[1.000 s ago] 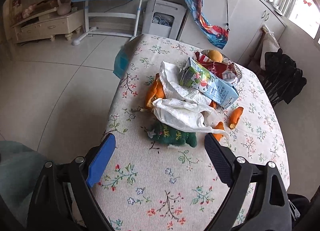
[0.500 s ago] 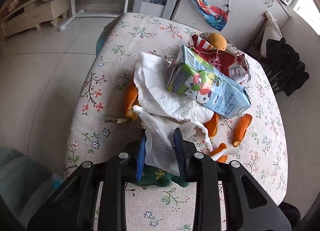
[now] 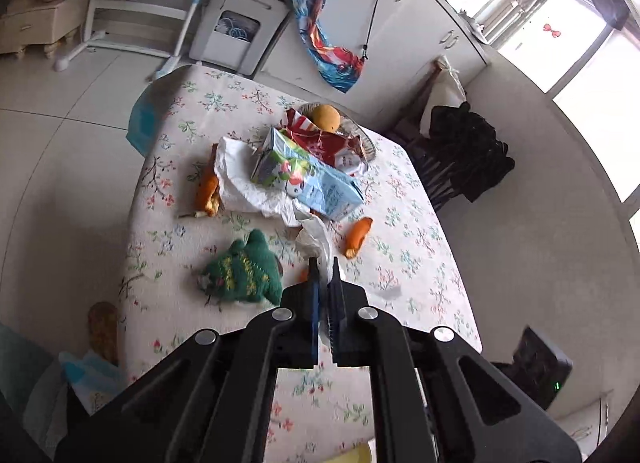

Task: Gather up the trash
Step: 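Grasp the white tissue with the left tool while the right tool grasps an orange peel, then carry the tissue and orange peel over the yellow bucket and release them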

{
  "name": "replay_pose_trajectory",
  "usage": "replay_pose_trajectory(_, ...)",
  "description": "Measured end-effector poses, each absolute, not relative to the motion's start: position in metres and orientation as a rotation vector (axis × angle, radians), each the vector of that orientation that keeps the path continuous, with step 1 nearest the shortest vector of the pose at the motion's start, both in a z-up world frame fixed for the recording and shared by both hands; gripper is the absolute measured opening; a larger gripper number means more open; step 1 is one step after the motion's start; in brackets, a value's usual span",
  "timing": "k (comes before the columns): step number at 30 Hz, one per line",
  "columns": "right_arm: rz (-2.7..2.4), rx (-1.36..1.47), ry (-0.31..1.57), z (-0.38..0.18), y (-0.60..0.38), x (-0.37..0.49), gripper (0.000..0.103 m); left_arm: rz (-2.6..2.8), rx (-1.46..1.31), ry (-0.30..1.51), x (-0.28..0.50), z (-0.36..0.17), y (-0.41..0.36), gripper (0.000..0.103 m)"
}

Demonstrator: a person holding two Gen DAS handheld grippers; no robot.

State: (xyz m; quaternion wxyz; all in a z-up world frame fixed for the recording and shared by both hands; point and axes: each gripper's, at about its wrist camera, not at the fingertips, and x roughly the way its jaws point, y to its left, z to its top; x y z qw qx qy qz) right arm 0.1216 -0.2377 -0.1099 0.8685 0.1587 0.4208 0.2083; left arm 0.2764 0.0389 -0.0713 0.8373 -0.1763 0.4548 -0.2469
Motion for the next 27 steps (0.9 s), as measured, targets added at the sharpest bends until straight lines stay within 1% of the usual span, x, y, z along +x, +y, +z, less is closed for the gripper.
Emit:
replay_pose_trajectory(3,0.413,0.335,0.875,-0.112,-0.227,0.152,0.080,-0.464,-0.322,1.021,0.252,-0.083,0.055,0.005)
replay_pose_trajectory(5,0.398,0.334,0.899,-0.120,-0.218,0.176,0.070,-0.391,-0.308,1.094,0.247,-0.102,0.064,0.005)
replay_pose_trajectory(6,0.389,0.329,0.909,-0.123,-0.214,0.187,0.068,-0.360,-0.303,1.136,0.248,-0.111,0.067,0.005)
replay_pose_trajectory(8,0.368,0.310,0.924,-0.129,-0.204,0.206,0.064,-0.319,-0.271,1.162,0.251,-0.118,0.066,0.005)
replay_pose_trajectory(10,0.350,0.309,0.929,-0.131,-0.199,0.217,0.064,-0.293,-0.244,1.172,0.252,-0.123,0.064,0.005)
replay_pose_trajectory(11,0.341,0.309,0.929,-0.131,-0.197,0.221,0.064,-0.289,-0.225,1.172,0.253,-0.124,0.061,0.008)
replay_pose_trajectory(12,0.340,0.311,0.932,-0.131,-0.196,0.225,0.063,-0.287,-0.203,1.169,0.252,-0.125,0.058,0.017)
replay_pose_trajectory(13,0.336,0.302,0.934,-0.131,-0.194,0.229,0.062,-0.282,-0.180,1.166,0.252,-0.125,0.054,0.022)
replay_pose_trajectory(14,0.331,0.283,0.934,-0.131,-0.191,0.232,0.060,-0.272,-0.154,1.166,0.253,-0.126,0.050,0.033)
replay_pose_trajectory(15,0.330,0.266,0.937,-0.131,-0.188,0.234,0.060,-0.255,-0.123,1.163,0.254,-0.126,0.045,0.041)
replay_pose_trajectory(16,0.325,0.247,0.939,-0.131,-0.186,0.237,0.056,-0.239,-0.093,1.159,0.253,-0.127,0.041,0.043)
replay_pose_trajectory(17,0.319,0.226,0.941,-0.132,-0.184,0.240,0.050,-0.222,-0.062,1.154,0.253,-0.128,0.038,0.043)
replay_pose_trajectory(18,0.314,0.208,0.944,-0.132,-0.183,0.243,0.046,-0.207,-0.035,1.151,0.253,-0.129,0.034,0.043)
replay_pose_trajectory(19,0.314,0.196,0.948,-0.132,-0.182,0.245,0.034,-0.199,-0.012,1.151,0.253,-0.129,0.031,0.043)
replay_pose_trajectory(20,0.314,0.187,0.954,-0.133,-0.183,0.246,0.026,-0.204,0.008,1.154,0.253,-0.130,0.028,0.041)
replay_pose_trajectory(21,0.314,0.180,0.957,-0.133,-0.184,0.245,0.025,-0.215,0.024,1.149,0.252,-0.129,0.025,0.025)
replay_pose_trajectory(23,0.325,0.171,0.956,-0.134,-0.189,0.240,0.022,-0.252,0.011,1.150,0.250,-0.127,0.023,0.012)
replay_pose_trajectory(24,0.328,0.163,0.954,-0.134,-0.191,0.236,0.022,-0.251,0.011,1.142,0.250,-0.126,0.024,0.010)
replay_pose_trajectory(27,0.338,0.172,0.950,-0.131,-0.202,0.223,0.020,-0.266,-0.005,1.092,0.246,-0.116,0.026,0.008)
